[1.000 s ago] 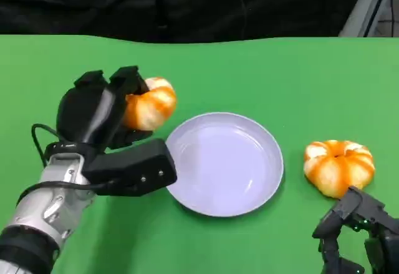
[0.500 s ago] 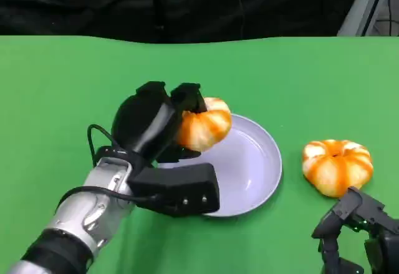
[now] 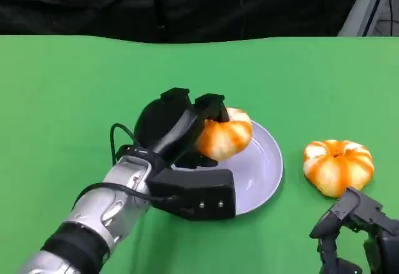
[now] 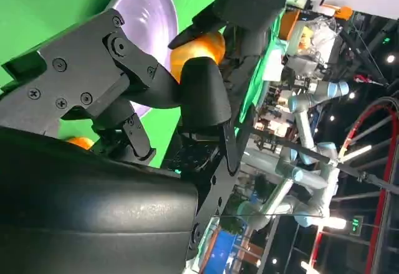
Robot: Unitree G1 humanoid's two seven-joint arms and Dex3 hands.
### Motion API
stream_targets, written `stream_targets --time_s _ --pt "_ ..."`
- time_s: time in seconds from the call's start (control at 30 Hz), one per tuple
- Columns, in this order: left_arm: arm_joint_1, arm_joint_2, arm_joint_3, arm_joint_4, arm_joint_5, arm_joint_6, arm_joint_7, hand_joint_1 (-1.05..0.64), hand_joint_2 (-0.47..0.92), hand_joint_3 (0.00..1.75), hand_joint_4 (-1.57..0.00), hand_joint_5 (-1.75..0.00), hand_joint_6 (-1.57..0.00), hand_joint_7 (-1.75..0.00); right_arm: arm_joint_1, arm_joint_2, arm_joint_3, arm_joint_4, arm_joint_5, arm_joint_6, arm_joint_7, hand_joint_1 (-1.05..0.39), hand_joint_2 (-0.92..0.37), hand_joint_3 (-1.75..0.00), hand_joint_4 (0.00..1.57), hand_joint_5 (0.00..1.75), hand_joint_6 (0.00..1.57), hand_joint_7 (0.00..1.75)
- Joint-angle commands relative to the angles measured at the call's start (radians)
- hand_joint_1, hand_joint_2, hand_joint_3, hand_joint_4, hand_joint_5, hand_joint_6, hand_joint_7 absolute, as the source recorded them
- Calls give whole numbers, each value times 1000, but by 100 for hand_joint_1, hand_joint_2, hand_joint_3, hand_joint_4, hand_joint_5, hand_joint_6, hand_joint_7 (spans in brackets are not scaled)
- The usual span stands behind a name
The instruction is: Grasp the bread from the table and place it into the plate.
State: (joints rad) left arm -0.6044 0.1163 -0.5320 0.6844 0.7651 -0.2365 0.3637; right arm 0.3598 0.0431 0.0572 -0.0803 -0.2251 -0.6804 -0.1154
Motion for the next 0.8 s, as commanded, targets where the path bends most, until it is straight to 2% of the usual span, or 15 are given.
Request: stream_targets --time_s 0.03,0.13,0.2,0.27,0.73,0.77,0.8 --pt "-20 7 -16 47 10 -26 14 -13 92 10 -57 -175 -65 -144 2 5 7 3 -1 -11 -15 -12 -52 -120 84 175 76 152" --pt "-28 -2 -25 87 19 -35 39 -14 91 8 -57 -175 -64 -144 17 7 11 -24 -3 20 -13 -12 -52 -121 84 175 76 152" --pt "-34 -10 -26 119 18 -36 40 -9 90 5 -58 -175 -56 -163 24 4 13 -35 -1 30 -10 -12 -51 -120 83 175 75 152" --pt "-38 -14 -26 137 18 -38 40 -7 90 4 -58 -175 -53 -170 26 2 15 -41 -2 37 -11 -13 -52 -120 83 175 75 152" --pt "-49 -30 -28 216 17 -33 56 -13 92 8 -56 -175 -52 -170 14 -10 14 -20 6 14 -15 -13 -52 -120 83 175 75 152" --pt "-48 -13 -36 186 11 -23 -33 -26 92 18 -45 -153 -46 -147 18 -8 15 -27 4 22 -15 -13 -52 -120 83 175 75 152" --pt "-47 -1 -41 161 7 -15 -102 -58 92 37 -25 -91 -40 -84 21 -7 17 -33 2 27 -15 -13 -52 -120 84 175 75 153"
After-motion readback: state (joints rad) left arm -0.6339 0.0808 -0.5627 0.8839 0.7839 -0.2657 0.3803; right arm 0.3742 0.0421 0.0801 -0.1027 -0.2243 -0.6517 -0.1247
